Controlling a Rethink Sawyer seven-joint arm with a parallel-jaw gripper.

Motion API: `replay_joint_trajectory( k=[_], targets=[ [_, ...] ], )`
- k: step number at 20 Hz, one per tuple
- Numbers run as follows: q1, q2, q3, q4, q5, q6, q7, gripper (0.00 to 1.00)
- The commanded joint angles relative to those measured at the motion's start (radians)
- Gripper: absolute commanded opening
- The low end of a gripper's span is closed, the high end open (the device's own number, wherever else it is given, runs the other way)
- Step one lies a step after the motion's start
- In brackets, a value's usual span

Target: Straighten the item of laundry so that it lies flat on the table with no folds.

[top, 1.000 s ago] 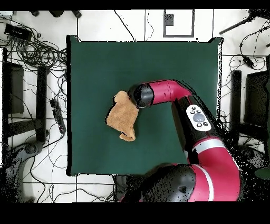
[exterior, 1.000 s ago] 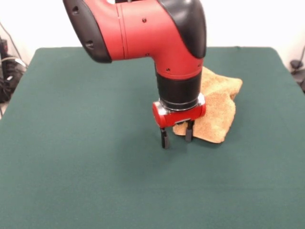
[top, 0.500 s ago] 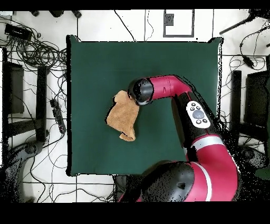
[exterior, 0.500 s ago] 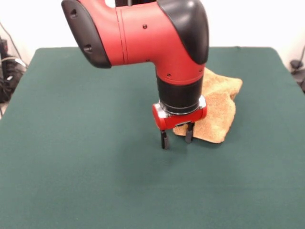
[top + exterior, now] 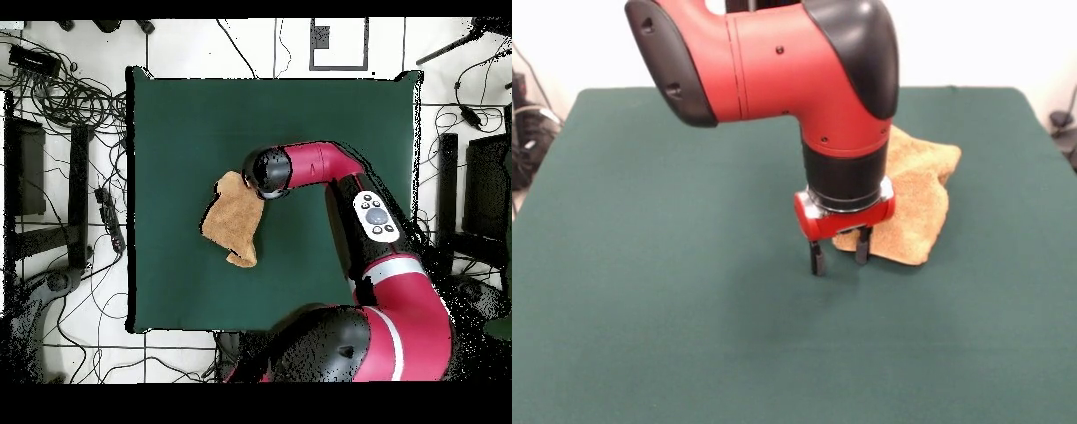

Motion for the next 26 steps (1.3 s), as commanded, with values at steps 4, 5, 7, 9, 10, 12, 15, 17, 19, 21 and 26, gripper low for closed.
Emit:
replay_joint_trajectory(
  k=[4,5,7,9,10,12,15,17,19,21,26],
  targets=[
    [-0.055,0.06,0.151,0.115,0.003,0.109,-0.368,1.0],
    [-0.062,0.065,0.161,0.117,0.007,0.12,-0.38,1.0],
    [-0.076,0.068,0.178,0.126,0.014,0.14,-0.4,1.0],
    [-0.099,0.076,0.207,0.146,0.028,0.171,-0.439,1.0],
    [-0.105,0.077,0.214,0.154,0.03,0.18,-0.448,1.0],
    [-0.115,0.075,0.224,0.167,0.036,0.202,-0.459,1.0],
    [-0.117,0.078,0.225,0.167,0.032,0.217,-0.459,1.0],
    [-0.118,0.077,0.225,0.167,0.031,0.22,-0.457,1.0],
    [-0.12,0.076,0.227,0.168,0.036,0.225,-0.458,1.0],
    [-0.122,0.076,0.232,0.17,0.042,0.233,-0.46,1.0],
    [-0.129,0.084,0.246,0.179,0.043,0.212,-0.452,1.0]
  ],
)
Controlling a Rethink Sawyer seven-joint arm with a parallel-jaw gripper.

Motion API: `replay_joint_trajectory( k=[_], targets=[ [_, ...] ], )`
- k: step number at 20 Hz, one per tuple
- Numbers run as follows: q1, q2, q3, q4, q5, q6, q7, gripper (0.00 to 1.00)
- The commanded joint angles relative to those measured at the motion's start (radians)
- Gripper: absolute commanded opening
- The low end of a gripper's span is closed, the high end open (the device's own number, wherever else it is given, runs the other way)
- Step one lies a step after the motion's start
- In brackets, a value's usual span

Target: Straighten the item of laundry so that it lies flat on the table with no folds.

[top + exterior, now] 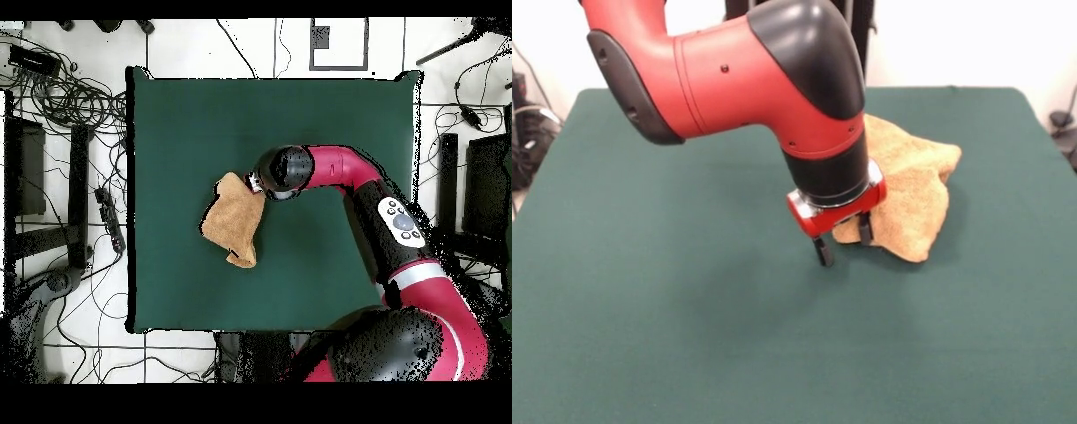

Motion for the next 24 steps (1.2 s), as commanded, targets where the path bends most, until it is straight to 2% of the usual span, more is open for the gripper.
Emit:
replay_joint_trajectory(
  k=[1,9,24],
  targets=[
    [0.015,0.048,0.094,0.136,0.019,0.108,-0.264,1.0],
    [0.009,0.04,0.106,0.144,0.029,0.146,-0.265,1.0],
    [-0.038,0.052,0.158,0.197,0.031,0.143,-0.28,1.0]
  ],
)
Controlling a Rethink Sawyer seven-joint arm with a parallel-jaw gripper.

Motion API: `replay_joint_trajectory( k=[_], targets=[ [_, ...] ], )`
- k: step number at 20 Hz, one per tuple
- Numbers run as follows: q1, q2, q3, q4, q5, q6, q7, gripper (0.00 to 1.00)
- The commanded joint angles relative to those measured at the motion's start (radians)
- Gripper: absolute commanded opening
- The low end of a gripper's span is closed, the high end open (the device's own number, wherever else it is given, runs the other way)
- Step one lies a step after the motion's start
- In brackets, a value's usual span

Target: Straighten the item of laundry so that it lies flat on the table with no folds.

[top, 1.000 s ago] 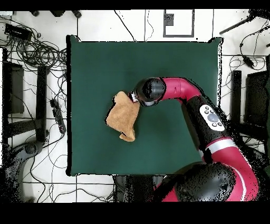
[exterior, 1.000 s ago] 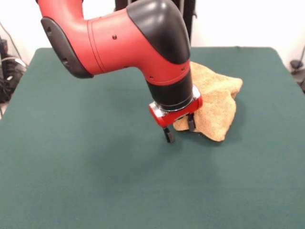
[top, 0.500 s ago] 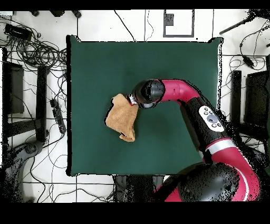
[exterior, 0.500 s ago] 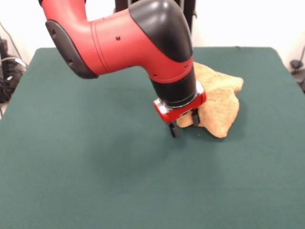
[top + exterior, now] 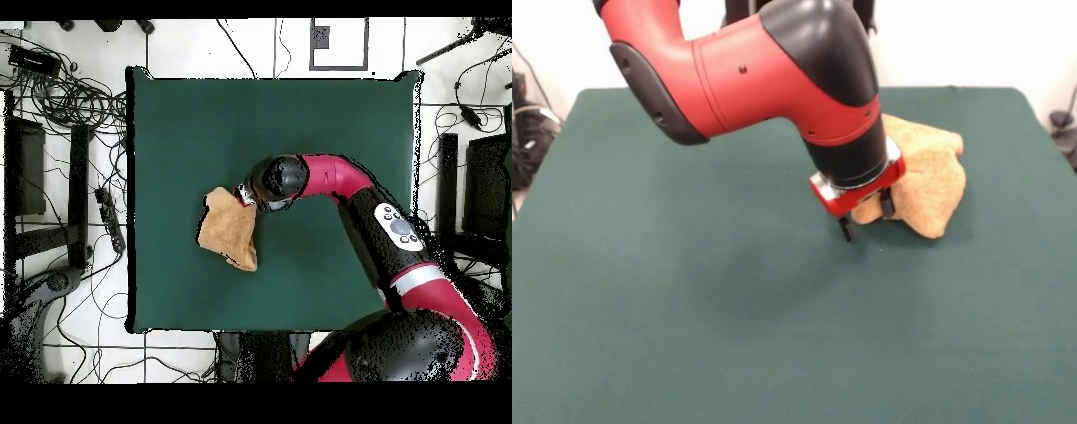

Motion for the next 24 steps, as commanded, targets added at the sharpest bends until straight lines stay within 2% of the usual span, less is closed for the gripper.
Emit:
replay_joint_trajectory(
  k=[1,16,24],
  targets=[
    [0.004,0.044,0.092,0.107,0.021,0.11,-0.277,1.0],
    [0.034,0.099,0.075,0.027,-0.016,0.1,-0.257,1.0],
    [0.052,0.076,0.064,0.01,-0.04,0.069,-0.228,1.0]
  ],
)
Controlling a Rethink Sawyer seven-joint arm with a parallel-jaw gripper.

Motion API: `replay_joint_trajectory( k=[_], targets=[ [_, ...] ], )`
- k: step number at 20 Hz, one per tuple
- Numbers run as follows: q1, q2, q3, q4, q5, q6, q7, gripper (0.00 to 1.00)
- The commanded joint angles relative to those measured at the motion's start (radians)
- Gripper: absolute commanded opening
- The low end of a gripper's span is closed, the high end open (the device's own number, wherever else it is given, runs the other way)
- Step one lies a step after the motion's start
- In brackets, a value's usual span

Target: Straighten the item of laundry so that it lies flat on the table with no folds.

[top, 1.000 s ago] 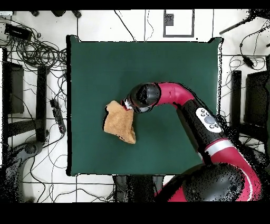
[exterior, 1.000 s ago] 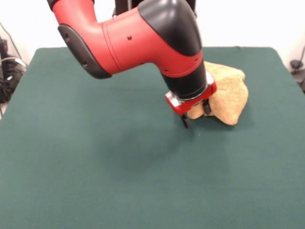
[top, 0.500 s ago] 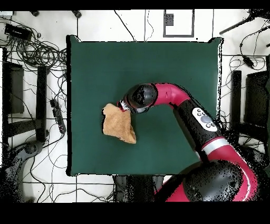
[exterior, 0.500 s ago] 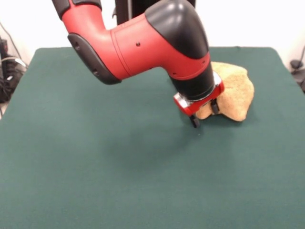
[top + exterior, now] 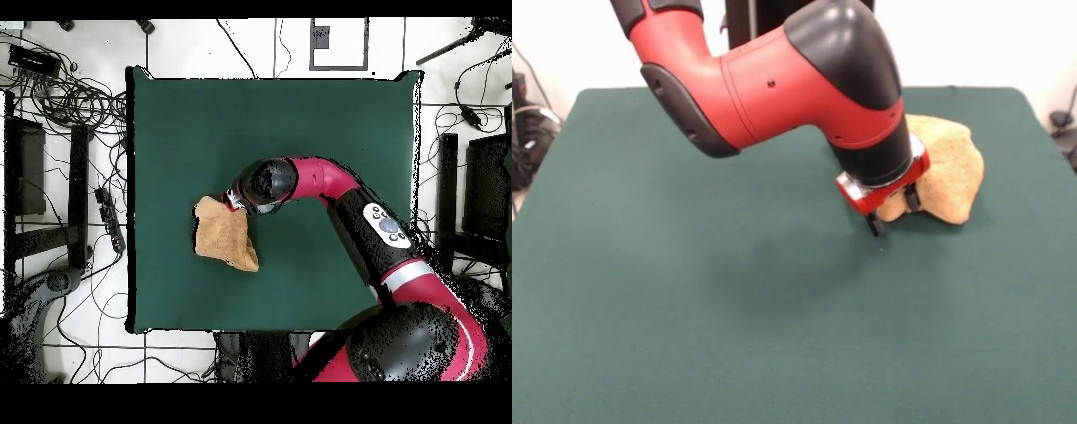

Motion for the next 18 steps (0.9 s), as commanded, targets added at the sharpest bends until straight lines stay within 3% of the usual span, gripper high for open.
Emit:
replay_joint_trajectory(
  k=[1,7,18],
  targets=[
    [0.058,0.036,0.021,-0.012,-0.04,0.067,-0.225,1.0],
    [0.032,-0.03,0.041,0.027,-0.017,0.115,-0.241,1.0],
    [0.058,-0.092,0.007,0.02,-0.08,0.045,-0.194,1.0]
  ],
)
